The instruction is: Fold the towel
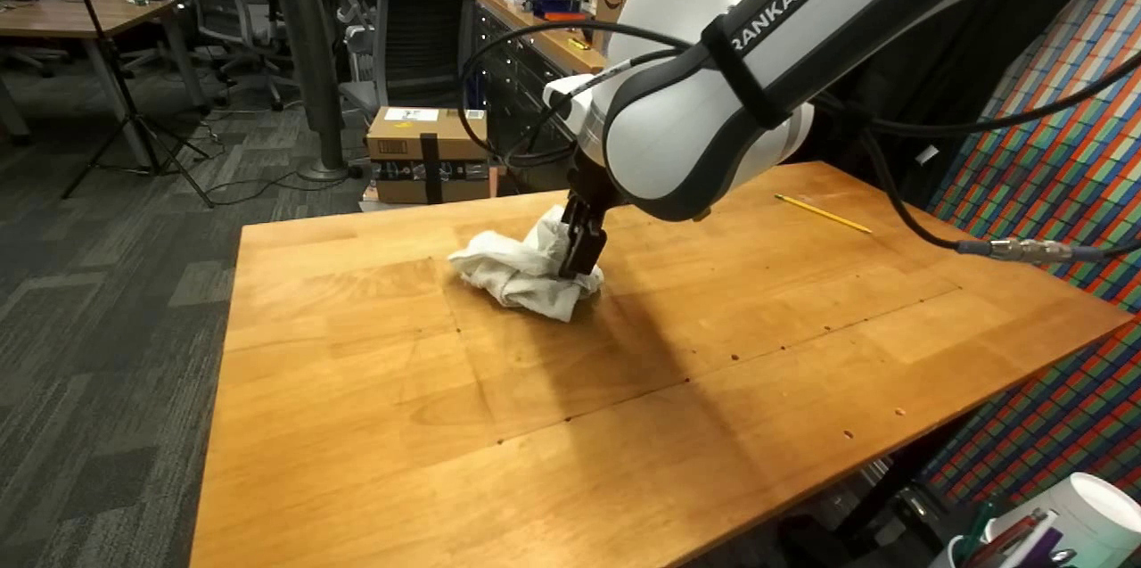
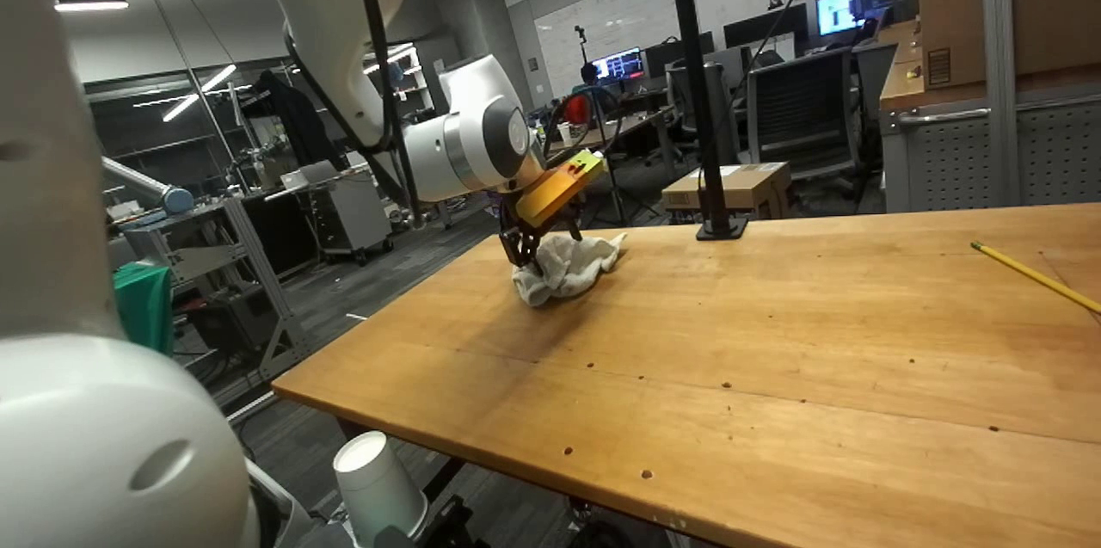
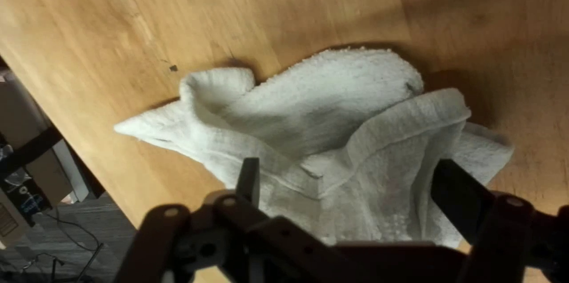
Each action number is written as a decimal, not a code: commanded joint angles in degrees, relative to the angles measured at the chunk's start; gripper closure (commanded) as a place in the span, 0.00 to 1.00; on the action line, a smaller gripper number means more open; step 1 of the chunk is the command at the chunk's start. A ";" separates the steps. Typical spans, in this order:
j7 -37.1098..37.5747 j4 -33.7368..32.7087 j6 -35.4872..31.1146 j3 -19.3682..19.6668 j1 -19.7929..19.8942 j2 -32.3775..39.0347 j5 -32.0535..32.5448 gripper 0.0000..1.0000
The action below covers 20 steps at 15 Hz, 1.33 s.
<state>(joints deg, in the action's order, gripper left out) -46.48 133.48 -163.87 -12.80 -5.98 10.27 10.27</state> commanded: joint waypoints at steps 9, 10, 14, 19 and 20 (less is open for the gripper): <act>20.67 14.71 10.37 10.84 3.85 -27.30 3.00 0.00; 20.62 15.58 12.47 12.26 4.52 -29.86 2.58 0.00; 18.93 14.01 12.35 14.03 3.88 -27.72 3.17 0.00; 19.04 13.78 12.06 13.21 3.08 -25.38 3.05 0.00; 19.03 13.79 12.06 13.30 3.10 -25.38 3.04 0.00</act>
<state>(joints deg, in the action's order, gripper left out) -27.75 147.33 -151.94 -0.06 -2.29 -15.11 12.97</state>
